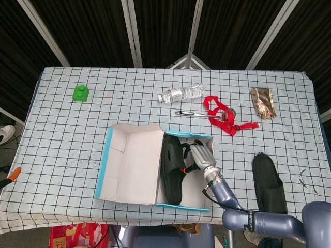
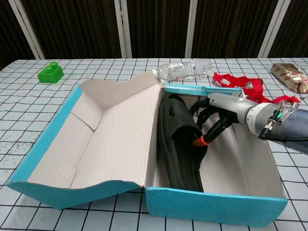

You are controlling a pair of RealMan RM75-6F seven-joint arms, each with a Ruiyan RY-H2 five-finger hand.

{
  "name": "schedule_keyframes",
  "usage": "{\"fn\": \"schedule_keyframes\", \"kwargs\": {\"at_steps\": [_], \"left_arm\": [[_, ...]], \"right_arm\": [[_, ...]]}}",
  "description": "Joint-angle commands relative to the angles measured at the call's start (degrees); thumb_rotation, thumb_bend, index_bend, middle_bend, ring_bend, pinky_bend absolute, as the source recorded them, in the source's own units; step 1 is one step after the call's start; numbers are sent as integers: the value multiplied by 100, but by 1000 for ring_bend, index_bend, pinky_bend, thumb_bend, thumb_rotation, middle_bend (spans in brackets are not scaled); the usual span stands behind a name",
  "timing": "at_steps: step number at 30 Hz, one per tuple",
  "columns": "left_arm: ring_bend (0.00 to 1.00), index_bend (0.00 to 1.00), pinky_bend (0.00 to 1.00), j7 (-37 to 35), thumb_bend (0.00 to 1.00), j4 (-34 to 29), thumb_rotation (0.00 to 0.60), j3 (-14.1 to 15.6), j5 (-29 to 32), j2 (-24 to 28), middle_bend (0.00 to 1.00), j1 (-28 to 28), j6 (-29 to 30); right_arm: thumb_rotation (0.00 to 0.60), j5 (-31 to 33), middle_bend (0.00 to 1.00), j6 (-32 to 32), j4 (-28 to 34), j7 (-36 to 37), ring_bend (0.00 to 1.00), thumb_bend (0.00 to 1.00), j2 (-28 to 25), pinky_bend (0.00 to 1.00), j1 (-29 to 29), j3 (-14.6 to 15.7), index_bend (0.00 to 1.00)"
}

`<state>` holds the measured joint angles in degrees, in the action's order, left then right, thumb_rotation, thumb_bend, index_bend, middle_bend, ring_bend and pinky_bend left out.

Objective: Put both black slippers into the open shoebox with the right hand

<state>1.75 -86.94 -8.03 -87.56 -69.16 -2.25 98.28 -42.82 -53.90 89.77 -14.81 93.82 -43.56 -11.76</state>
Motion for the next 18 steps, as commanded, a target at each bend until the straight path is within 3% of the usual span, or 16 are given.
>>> {"fn": "schedule_keyframes", "kwargs": {"at_steps": [1, 12, 14, 18], "left_arm": [[0, 139, 99, -8, 72, 1, 600, -2, 4, 4, 0, -1, -4], [0, 140, 99, -12, 72, 7, 600, -3, 11, 4, 0, -5, -17], [0, 140, 99, -4, 72, 4, 600, 0, 9, 4, 0, -4, -18], [0, 137, 99, 6, 72, -8, 600, -4, 31, 2, 0, -8, -37]], "right_arm": [[600, 9, 489, 15, -33, -17, 260, 428, 30, 64, -13, -3, 605], [600, -61, 489, -20, 9, -77, 260, 427, 20, 64, -16, -24, 602], [600, -49, 481, 0, 26, -121, 260, 428, -10, 57, -26, -11, 569], [600, -67, 365, 15, 29, -267, 239, 369, -61, 38, -63, 38, 381]]}}
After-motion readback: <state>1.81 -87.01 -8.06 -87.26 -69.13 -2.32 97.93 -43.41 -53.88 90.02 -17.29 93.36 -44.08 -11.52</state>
